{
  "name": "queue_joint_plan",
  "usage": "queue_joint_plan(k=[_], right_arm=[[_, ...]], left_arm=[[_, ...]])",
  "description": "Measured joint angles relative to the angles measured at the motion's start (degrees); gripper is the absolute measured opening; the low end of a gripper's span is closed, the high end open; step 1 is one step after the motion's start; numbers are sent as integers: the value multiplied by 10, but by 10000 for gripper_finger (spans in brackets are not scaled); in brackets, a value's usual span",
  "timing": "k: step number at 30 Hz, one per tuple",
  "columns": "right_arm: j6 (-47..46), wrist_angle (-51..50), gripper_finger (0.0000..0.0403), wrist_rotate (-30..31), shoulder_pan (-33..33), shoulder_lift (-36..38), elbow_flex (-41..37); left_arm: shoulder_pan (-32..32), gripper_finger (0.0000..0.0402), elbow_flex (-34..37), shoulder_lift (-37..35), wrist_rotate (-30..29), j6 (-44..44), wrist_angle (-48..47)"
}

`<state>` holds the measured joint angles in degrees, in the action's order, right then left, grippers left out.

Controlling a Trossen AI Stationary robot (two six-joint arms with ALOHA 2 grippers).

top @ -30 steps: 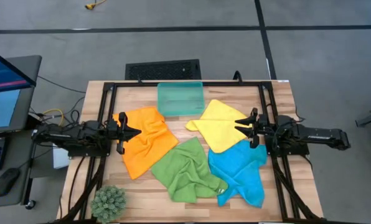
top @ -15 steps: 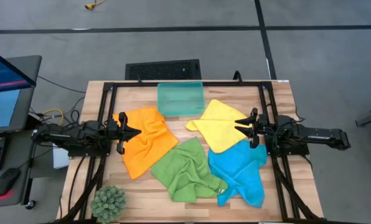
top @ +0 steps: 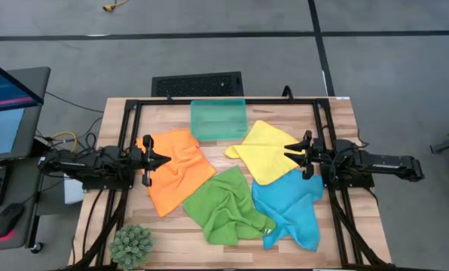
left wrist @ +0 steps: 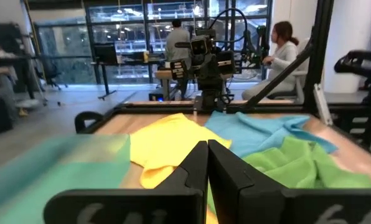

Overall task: Roll microfiber towels into tight, uniform cylinder then place into a basket
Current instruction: Fold the orange towel

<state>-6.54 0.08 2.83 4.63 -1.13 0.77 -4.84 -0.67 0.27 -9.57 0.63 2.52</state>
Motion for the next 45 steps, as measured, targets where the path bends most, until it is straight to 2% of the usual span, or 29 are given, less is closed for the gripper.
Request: queue_joint_plan(k=[9,14,22,26,30,38,45], right_arm=[[0,0,159,0,0,0,0],[0,0,159,0,0,0,0],[0,0,159,0,0,0,0],[0,0,159,0,0,0,0],[0,0,159,0,0,0,0],[0,0,159,0,0,0,0],[0,0,159,0,0,0,0]], left_arm=[[0,13,0,0,102,-71,-7],[0,59,0,0,105,-108,-8],[0,152,0,0,104,-113,-8],[0,173,0,0,103,-114,-1],[0,176,-7,0,82,-114,36],[0,177,-98,21,67,-2,57],[0,177,-233,143,54,68,-34]])
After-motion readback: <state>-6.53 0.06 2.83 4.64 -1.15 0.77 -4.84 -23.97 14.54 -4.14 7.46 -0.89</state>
